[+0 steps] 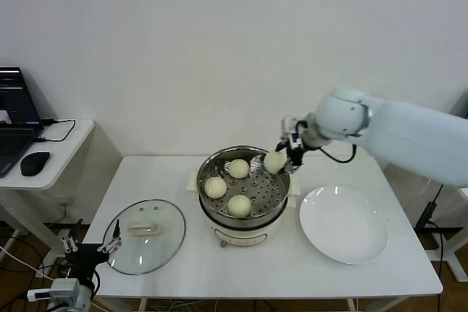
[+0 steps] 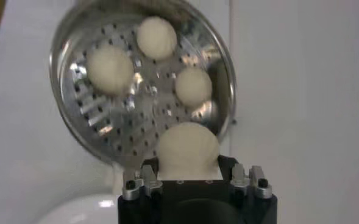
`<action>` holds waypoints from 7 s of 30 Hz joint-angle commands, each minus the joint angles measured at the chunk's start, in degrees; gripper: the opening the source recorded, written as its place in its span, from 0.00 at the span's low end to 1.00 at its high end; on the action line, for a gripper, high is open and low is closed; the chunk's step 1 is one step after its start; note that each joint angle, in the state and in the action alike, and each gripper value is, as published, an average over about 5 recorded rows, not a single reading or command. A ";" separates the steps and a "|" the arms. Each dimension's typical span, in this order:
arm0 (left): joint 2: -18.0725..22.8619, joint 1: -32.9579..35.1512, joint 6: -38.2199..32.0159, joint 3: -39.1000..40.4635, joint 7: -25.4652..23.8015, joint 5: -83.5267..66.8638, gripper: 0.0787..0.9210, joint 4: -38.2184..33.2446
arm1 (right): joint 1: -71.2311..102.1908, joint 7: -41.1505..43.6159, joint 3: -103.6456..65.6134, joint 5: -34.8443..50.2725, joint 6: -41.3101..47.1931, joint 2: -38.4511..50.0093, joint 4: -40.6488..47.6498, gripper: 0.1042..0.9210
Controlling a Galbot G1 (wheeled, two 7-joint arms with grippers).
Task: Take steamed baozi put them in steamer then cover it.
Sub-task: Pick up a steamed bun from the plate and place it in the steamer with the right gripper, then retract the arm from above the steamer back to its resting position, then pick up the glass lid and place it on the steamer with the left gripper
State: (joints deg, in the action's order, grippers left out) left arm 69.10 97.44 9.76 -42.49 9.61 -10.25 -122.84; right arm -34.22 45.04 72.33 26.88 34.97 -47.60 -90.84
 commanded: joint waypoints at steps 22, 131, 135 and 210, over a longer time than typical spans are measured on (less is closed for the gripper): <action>0.27 -0.45 -0.14 -0.28 0.06 -0.12 0.88 0.86 | 12.15 -6.77 -1.56 -1.60 2.44 -8.26 9.59 0.62; -5.11 -25.88 -16.76 14.03 2.00 74.60 0.83 41.39 | 131.67 -40.89 -129.11 -29.25 -52.95 -40.59 -12.79 0.88; -4.55 -26.00 -16.58 14.13 2.00 74.34 0.77 41.95 | 131.77 -40.86 -129.08 -29.29 -53.05 -40.47 -12.78 0.88; -3.71 -49.91 19.06 45.81 -24.82 79.07 0.08 12.30 | 130.44 -44.43 -121.60 -42.25 -55.79 -42.91 -10.98 0.88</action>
State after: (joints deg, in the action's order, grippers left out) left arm 57.58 55.37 24.18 -6.95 -9.87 61.33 -112.47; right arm 96.44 1.29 -49.99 -13.22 -20.45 -90.13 -102.87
